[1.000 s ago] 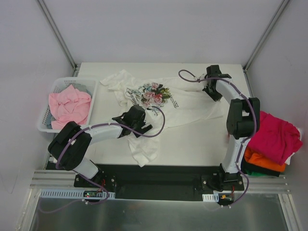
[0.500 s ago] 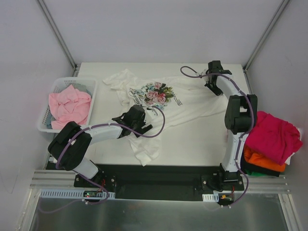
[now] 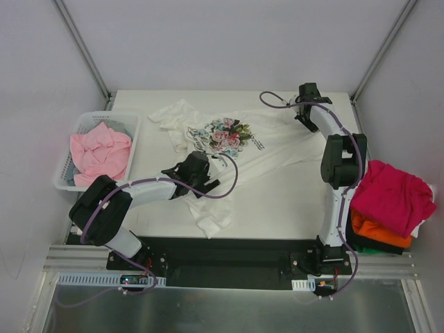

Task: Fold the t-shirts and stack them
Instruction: Flatten the tshirt out

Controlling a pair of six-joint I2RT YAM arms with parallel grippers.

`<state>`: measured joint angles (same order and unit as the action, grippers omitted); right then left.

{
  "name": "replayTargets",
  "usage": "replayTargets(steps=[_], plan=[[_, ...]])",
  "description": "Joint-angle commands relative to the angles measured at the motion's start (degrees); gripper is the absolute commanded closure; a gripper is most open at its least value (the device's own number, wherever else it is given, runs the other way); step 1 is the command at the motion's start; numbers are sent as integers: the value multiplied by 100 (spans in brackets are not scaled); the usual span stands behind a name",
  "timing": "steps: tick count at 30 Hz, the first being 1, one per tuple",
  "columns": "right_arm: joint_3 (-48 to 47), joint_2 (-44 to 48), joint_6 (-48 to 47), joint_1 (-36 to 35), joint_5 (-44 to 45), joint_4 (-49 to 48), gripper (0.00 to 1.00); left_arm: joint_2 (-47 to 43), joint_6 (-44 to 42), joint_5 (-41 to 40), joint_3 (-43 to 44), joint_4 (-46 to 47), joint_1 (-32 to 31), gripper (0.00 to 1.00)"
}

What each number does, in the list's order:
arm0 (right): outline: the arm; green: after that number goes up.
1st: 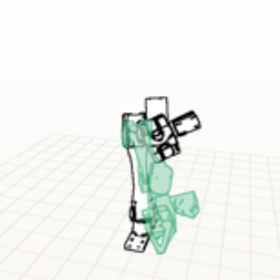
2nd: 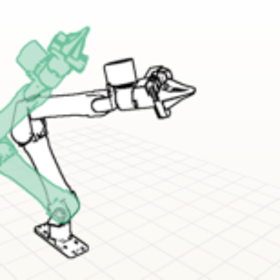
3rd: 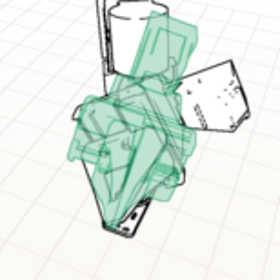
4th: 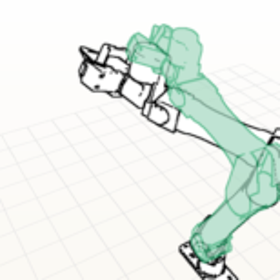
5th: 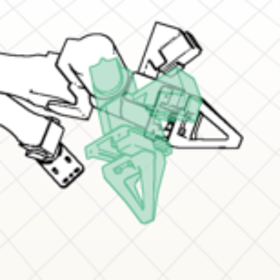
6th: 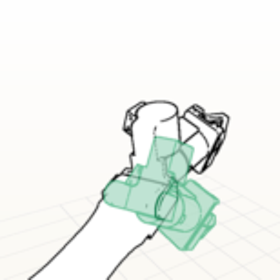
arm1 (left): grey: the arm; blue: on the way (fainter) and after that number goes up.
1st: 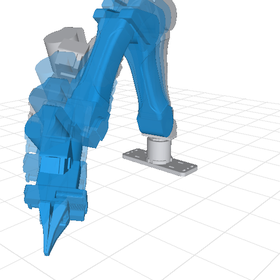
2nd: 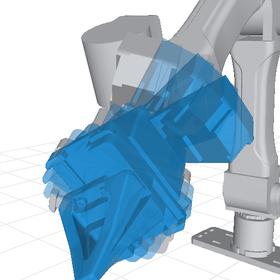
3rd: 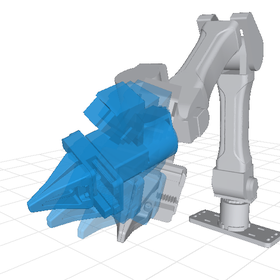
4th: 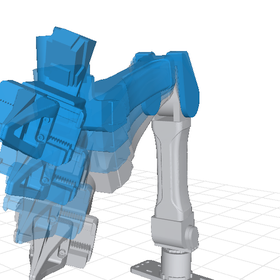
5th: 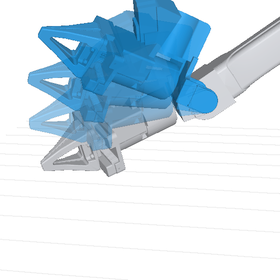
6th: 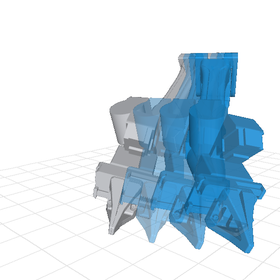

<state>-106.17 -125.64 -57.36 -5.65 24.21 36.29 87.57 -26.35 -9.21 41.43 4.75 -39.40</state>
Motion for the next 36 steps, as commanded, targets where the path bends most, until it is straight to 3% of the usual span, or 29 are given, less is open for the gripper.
replayTargets(steps=[1,3,8,11,17,28,36], plan=[[-553,-153,-99,55,391,-140,97,76,-11,157,-100,-493,-42,7],[-676,-293,-91,46,471,-158,91,50,-2,148,-100,-493,-33,7],[-712,-303,-38,46,524,-202,57,-29,-37,86,-100,-493,-33,7],[-484,-101,32,46,454,-289,47,-117,-46,51,-83,-502,-42,7],[280,741,340,20,155,-333,41,-433,-55,-37,137,-537,-33,4],[2222,2614,647,-85,-311,-228,37,-952,-63,25,691,-932,-42,1],[2952,3002,849,-85,-618,-149,36,-1242,139,745,744,-1407,-138,1]])
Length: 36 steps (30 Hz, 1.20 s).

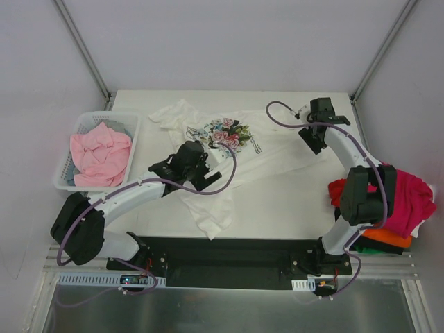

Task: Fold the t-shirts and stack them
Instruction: Flatten the tshirt out

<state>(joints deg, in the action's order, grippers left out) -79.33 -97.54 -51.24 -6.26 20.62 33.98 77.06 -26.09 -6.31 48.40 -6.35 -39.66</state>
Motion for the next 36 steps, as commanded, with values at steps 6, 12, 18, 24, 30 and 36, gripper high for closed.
replayTargets(steps=[6,12,18,24,30,36], plan=[[567,323,299,-33,-348,-14,33,-525,-37,613,-471,-297,-209,1],[524,147,369,-50,-401,48,29,-701,-72,719,-990,-297,-253,1],[392,-37,475,-156,-436,74,27,-192,103,657,-1079,-201,-262,1],[339,-46,431,-235,-419,127,26,423,209,420,-1052,55,-262,1],[366,-90,370,-235,-392,92,26,933,174,165,-1122,371,-262,1],[339,-178,308,-244,-322,74,25,935,-80,-178,-1499,617,-262,1]])
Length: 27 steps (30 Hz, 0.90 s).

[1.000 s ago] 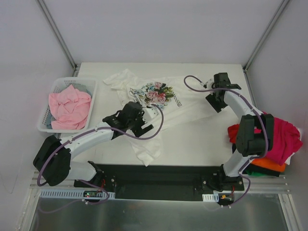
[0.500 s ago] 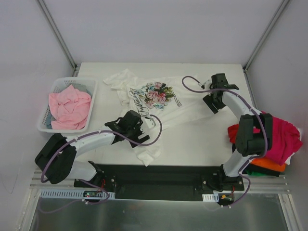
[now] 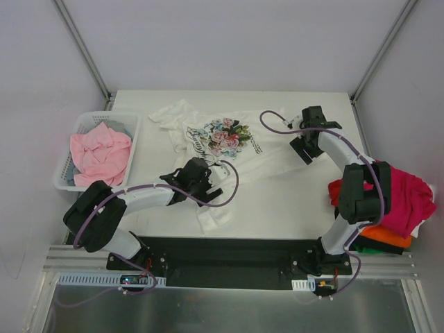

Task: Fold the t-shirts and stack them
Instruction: Flatten the tshirt out

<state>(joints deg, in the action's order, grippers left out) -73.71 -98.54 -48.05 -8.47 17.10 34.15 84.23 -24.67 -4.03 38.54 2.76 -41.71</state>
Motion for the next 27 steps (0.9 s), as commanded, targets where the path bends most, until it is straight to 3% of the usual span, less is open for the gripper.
replayTargets(steps=[1,12,20,27], plan=[[-249,-112,-29,-23,56,48,25,165,-214,-336,-549,-294,-56,1],[-345,-183,-134,-23,258,83,25,-29,-425,-1072,-401,-338,-56,1],[-398,-121,-178,-23,302,179,24,-2,-609,-1829,-102,-1137,-65,1],[-468,-121,-222,-23,373,241,24,-556,-785,-2154,-523,-1823,-56,1]])
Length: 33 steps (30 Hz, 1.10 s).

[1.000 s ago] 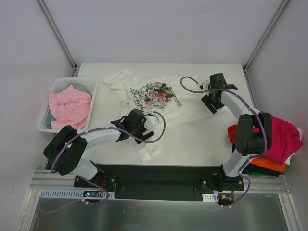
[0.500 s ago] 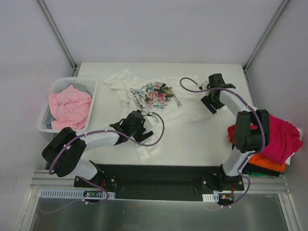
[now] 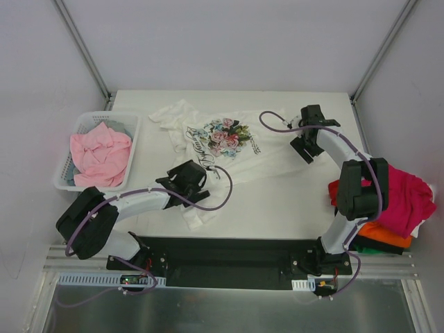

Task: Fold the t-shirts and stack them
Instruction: Flatten the tshirt out

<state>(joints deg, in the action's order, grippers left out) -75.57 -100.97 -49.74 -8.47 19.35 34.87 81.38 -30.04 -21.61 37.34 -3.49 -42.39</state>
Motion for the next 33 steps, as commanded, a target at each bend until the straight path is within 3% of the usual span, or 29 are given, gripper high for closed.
replayTargets(steps=[1,15,19,26,33], plan=[[-309,104,-62,-23,165,186,24,-333,-291,-467,-447,-1259,12,1],[-266,121,-36,-120,104,231,24,-1405,-828,-942,-851,-1849,82,1],[-431,148,174,-251,-80,116,23,-1766,-714,-688,-440,-1831,248,1],[-1782,-695,535,-374,-265,-7,23,-1916,-432,95,870,-1550,486,1],[-3532,-2163,466,-498,-134,222,25,-1056,-441,157,1363,-918,539,1]])
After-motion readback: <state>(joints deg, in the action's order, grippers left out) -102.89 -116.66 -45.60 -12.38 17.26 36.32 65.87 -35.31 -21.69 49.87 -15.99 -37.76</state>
